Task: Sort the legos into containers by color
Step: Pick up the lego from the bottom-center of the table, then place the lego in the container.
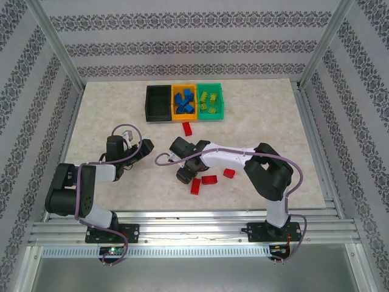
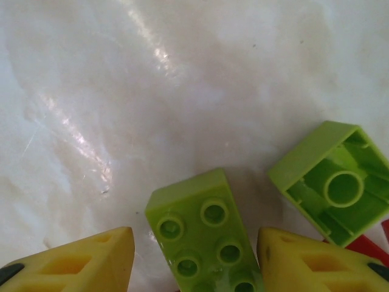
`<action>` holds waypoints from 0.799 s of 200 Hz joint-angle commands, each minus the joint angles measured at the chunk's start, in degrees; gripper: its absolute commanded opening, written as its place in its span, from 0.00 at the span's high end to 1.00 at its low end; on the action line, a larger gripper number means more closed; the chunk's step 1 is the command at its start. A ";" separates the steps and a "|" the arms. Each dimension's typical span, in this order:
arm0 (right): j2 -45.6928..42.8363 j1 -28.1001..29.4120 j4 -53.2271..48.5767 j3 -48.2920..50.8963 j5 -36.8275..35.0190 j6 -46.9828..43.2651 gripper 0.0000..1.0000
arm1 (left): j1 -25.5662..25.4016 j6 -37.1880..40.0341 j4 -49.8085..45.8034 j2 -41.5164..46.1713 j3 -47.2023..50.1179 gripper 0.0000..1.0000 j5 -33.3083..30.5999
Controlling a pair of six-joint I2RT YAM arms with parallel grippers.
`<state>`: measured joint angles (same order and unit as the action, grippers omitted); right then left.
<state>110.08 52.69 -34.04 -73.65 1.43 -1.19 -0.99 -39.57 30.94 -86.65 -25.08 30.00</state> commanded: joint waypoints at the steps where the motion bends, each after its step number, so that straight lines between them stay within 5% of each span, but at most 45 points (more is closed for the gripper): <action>1: 1.02 0.70 -4.86 -0.46 -1.10 -1.15 0.43 | 0.87 -0.58 1.94 0.73 0.05 0.18 0.84; 36: 1.02 1.10 -4.83 1.13 -3.14 -0.59 0.44 | 0.90 -0.76 2.11 0.66 0.12 0.18 1.10; 67: 1.27 1.28 -3.04 1.01 -3.21 1.22 0.59 | 0.83 -0.60 2.03 0.66 0.11 0.18 0.94; 90: -2.25 0.73 0.41 2.04 -1.96 2.27 0.60 | 0.87 -0.59 1.93 0.72 0.03 0.18 0.93; 160: -12.90 -11.08 19.32 4.75 0.62 10.90 0.60 | 0.82 -0.43 1.91 0.46 -0.04 0.18 0.89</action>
<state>99.85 46.24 -24.43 -69.17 2.24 4.21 -0.99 -39.57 30.92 -86.65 -25.08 30.02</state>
